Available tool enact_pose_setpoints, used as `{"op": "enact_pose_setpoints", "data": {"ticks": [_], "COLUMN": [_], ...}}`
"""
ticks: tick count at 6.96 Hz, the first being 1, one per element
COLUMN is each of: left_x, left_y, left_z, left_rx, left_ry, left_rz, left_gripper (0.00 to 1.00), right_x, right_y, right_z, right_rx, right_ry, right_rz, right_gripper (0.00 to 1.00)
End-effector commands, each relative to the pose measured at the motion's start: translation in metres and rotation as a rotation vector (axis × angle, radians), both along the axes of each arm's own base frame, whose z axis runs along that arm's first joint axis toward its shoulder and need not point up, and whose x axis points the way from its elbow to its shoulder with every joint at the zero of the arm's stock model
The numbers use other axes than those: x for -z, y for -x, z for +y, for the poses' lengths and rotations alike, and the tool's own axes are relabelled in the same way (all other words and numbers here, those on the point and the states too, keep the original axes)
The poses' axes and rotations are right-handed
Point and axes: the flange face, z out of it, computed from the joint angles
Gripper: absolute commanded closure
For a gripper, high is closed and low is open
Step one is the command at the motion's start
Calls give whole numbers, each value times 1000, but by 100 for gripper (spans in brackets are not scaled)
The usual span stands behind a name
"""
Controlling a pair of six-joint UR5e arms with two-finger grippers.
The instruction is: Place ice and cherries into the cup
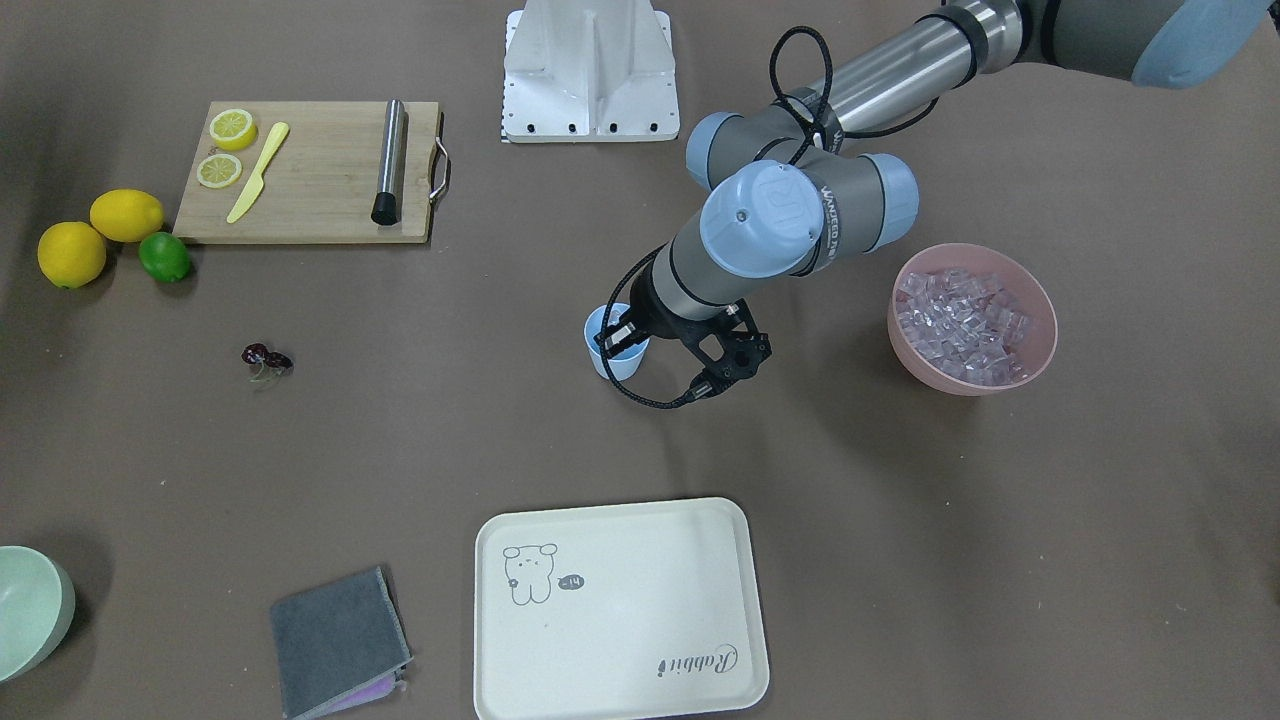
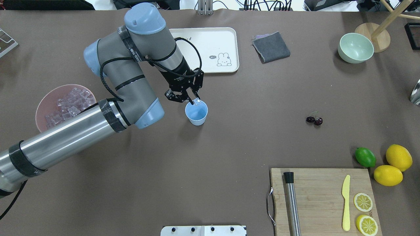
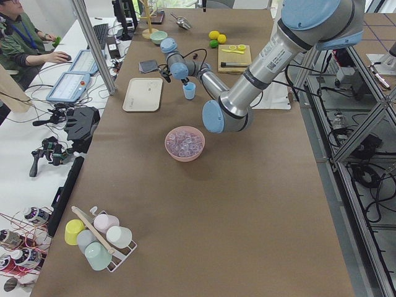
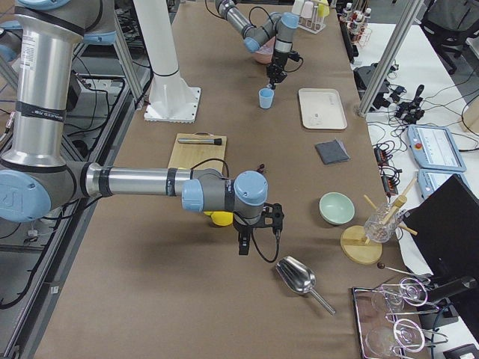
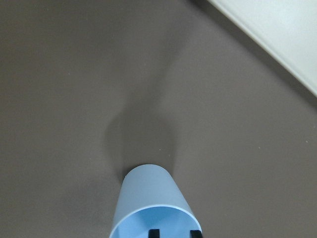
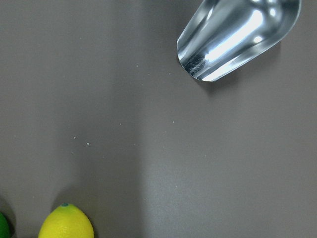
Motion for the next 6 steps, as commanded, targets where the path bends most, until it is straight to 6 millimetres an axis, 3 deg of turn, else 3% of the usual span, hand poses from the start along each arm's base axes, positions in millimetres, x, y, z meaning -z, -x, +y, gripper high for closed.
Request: {"op": "enact_pose_setpoints", "data": {"ticks": [1,2,3,4,6], "left_x": [-3,-4,-3,1,7], "left_y": [2,9,7,6,-1], "left_z": [-1,-8,-6,-2,10], "left_rx": [6,15,10,7,-9], "left_ry": [4,2,-5,-8,-10], "left_rz": [2,2,5,11,20], "left_gripper": [100,79,30,2,2], "right_x": [-1,-1,-2,-5,-5], "right_y": [0,0,0,0,0], "right_z": [0,0,0,1,1], "right_rx": [-1,-1,0,0,0], "right_ry": [4,4,6,10,12], "right_rz": [0,0,1,1,1], "right_gripper": [0,0,0,0,0]}}
